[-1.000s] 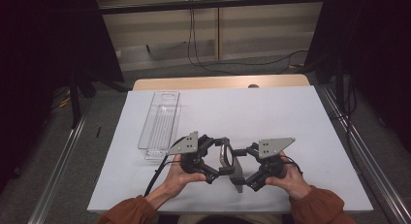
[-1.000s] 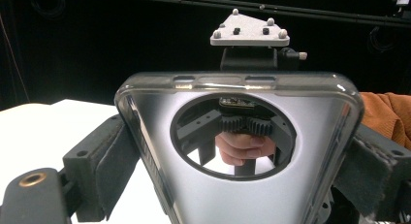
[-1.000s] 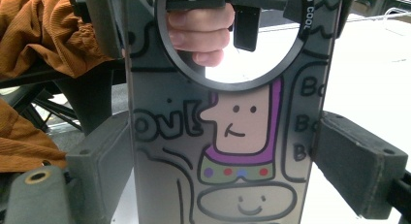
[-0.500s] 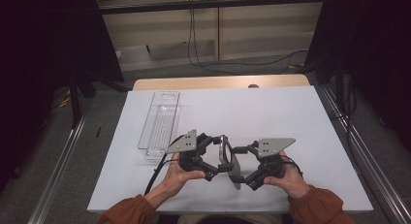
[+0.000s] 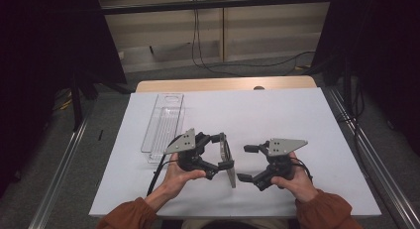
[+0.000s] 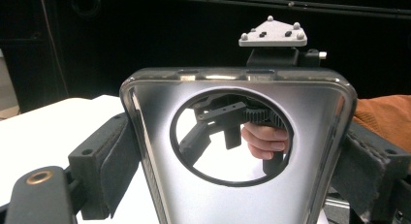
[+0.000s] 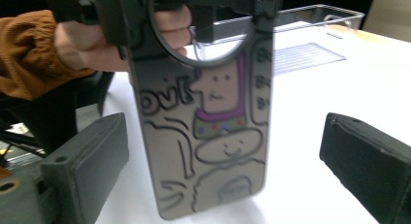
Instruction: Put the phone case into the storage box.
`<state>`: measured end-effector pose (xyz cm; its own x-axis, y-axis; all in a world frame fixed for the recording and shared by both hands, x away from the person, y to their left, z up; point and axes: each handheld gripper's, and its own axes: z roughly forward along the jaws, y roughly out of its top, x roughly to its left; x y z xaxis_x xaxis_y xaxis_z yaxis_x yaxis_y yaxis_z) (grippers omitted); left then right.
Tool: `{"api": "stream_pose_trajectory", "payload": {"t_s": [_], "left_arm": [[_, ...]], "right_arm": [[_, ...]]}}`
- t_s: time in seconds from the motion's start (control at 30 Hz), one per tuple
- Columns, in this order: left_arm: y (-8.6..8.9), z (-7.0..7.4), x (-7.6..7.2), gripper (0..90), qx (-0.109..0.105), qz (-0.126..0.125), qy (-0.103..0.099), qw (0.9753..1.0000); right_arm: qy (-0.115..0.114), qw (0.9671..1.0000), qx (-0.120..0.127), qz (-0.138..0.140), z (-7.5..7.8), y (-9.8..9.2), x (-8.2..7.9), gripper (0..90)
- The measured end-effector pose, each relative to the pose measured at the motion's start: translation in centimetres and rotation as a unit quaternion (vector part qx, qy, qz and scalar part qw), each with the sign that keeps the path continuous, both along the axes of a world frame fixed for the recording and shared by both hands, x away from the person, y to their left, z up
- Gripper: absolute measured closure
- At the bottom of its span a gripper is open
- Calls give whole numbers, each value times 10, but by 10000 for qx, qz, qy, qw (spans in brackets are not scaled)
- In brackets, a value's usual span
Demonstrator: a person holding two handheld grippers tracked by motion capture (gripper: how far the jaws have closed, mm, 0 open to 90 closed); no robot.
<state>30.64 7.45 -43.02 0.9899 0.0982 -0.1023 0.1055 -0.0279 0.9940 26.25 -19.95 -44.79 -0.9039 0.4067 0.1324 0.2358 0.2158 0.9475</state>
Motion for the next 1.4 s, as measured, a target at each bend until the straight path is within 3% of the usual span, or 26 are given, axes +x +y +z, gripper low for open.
{"api": "stream_pose_trajectory", "payload": {"t_s": [0.43,0.83,0.87,0.93,1.0,1.03,1.13,1.17,1.2,1.27,1.3,1.4], "left_arm": [[13,6,4,128,-35,448,73,9990],[25,10,8,128,81,881,87,9960],[27,11,9,128,129,807,100,9966],[29,13,8,128,57,951,123,9954],[29,13,8,128,21,1033,126,9946],[32,13,9,128,90,926,126,9956],[32,13,9,128,80,1060,133,9942],[31,14,8,128,108,1235,150,9922],[33,14,9,128,169,1047,153,9942],[32,14,9,128,135,1211,164,9924],[33,14,9,128,136,1137,168,9933],[35,16,9,128,133,1213,153,9924]], "right_arm": [[-11,9975,57,-708,-3,-14,0,1],[-109,9899,68,-1409,-4,-27,-2,3],[-112,9892,57,-1462,-4,-28,-2,3],[-129,9873,90,-1582,-3,-32,-4,5],[-129,9861,80,-1652,-3,-33,-5,4],[-140,9867,110,-1617,-3,-35,-5,3],[-167,9859,89,-1664,-3,-38,-7,3],[-154,9857,101,-1676,-3,-39,-9,1],[-194,9851,85,-1707,-3,-40,-10,2],[-205,9848,106,-1723,-3,-43,-12,2],[-216,9844,112,-1745,-3,-44,-13,2],[-250,9818,117,-1878,-4,-50,-16,0]]}}
